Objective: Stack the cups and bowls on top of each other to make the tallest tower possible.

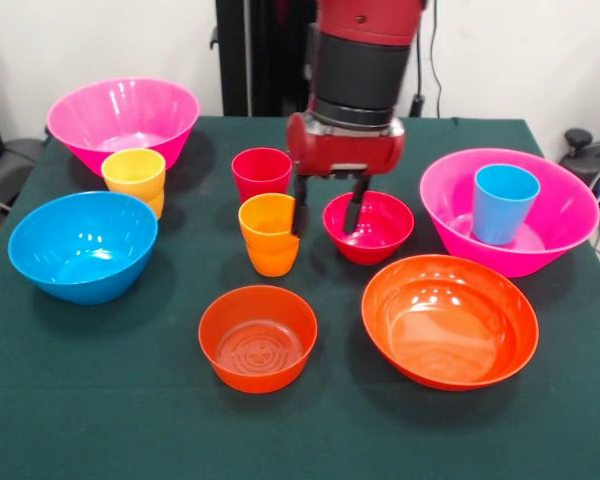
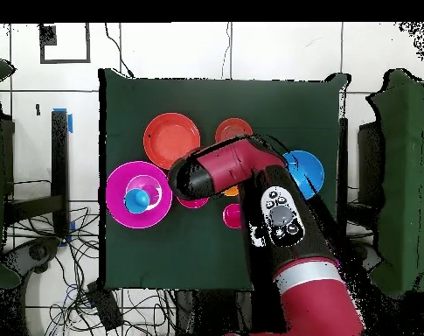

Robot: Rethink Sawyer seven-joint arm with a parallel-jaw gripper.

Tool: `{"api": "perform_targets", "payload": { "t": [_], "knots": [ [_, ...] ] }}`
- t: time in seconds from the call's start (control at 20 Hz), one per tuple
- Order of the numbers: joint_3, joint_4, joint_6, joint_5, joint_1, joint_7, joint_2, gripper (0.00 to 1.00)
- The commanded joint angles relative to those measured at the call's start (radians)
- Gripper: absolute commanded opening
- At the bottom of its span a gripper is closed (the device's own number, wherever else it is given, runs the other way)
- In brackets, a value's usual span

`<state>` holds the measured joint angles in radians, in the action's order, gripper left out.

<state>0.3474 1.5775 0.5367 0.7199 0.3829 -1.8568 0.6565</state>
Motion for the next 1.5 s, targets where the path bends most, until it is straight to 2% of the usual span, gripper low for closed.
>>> {"api": "perform_targets", "payload": {
  "t": [0.05,0.25,0.35,0.45,0.6,0.75,0.9,1.15,1.5],
  "knots": [
    [0.107,-0.039,0.076,0.092,0.072,0.361,-0.102,1.00],
    [0.127,-0.063,0.090,0.099,0.083,0.364,-0.131,1.00],
    [0.128,-0.100,0.080,0.110,0.070,0.338,-0.166,1.00],
    [0.151,-0.130,0.109,0.095,0.071,0.361,-0.193,1.00],
    [0.162,-0.145,0.122,0.088,0.065,0.367,-0.204,1.00],
    [0.166,-0.150,0.123,0.075,0.049,0.329,-0.214,1.00],
    [0.162,-0.178,0.161,0.070,0.030,0.325,-0.235,1.00],
    [0.148,-0.206,0.157,0.109,0.032,0.349,-0.257,1.00],
    [0.126,-0.194,0.148,0.162,0.050,0.391,-0.220,1.00]
  ]
}}
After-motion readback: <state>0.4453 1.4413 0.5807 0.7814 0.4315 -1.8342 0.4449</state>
